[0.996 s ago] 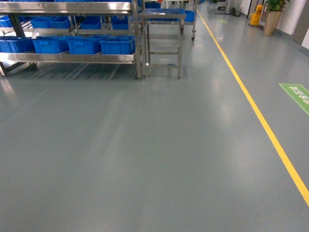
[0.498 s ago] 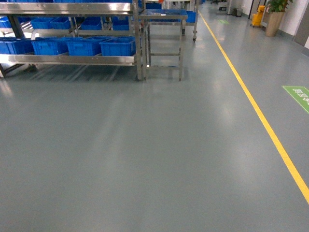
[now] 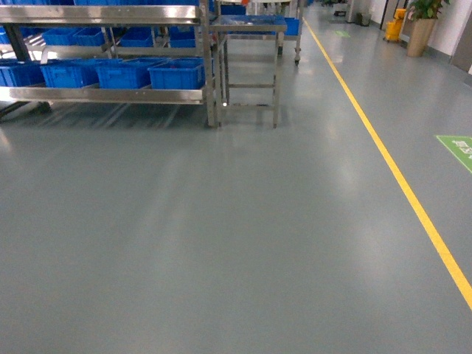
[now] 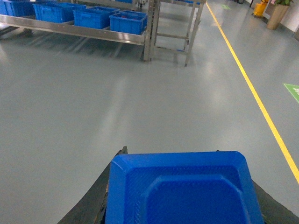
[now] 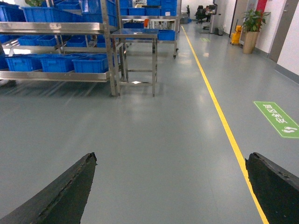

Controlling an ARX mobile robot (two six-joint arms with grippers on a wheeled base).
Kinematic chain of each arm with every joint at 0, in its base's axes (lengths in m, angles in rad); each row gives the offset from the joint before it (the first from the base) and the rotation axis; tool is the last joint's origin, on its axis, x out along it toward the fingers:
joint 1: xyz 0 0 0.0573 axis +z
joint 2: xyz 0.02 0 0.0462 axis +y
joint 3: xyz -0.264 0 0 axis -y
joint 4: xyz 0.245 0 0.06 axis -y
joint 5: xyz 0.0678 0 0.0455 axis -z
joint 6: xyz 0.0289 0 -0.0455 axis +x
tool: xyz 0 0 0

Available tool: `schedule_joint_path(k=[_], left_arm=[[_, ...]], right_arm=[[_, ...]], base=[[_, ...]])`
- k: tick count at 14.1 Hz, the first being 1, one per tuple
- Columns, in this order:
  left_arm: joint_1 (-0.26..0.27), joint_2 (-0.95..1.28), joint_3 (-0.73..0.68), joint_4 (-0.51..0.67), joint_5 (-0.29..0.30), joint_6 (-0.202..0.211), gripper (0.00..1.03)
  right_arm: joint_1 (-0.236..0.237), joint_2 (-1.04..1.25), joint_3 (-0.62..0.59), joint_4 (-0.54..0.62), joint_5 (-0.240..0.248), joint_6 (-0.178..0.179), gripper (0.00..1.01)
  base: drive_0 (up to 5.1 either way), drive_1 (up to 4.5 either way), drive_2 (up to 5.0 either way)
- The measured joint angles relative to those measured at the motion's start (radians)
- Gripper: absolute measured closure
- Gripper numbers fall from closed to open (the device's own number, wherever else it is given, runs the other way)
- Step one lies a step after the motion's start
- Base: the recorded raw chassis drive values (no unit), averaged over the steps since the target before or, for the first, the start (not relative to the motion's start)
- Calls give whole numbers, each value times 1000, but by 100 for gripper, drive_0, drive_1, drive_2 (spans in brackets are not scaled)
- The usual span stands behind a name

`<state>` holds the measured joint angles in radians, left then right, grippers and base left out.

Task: Pick blue part to blue bin on bottom shelf

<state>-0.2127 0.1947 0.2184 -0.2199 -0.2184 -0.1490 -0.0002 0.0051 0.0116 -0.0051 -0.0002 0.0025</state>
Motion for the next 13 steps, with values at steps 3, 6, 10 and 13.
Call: schedule_joint_path(k=[3, 6, 10, 13], left_arm=[[0, 0, 0, 2, 0, 0, 60], [0, 0, 0, 1, 1, 0, 60], [0, -1, 0, 3, 0, 0, 60], [0, 0, 0, 0, 1, 0, 60]], right_arm=[[0, 0, 0, -1, 0, 0, 3], [0, 0, 0, 1, 0, 0, 3], [0, 0, 0, 2, 0, 0, 3], [0, 0, 0, -3, 0, 0, 3]], base=[[-152, -152, -152], [15, 415, -385], [7, 407, -393], [3, 403, -397]])
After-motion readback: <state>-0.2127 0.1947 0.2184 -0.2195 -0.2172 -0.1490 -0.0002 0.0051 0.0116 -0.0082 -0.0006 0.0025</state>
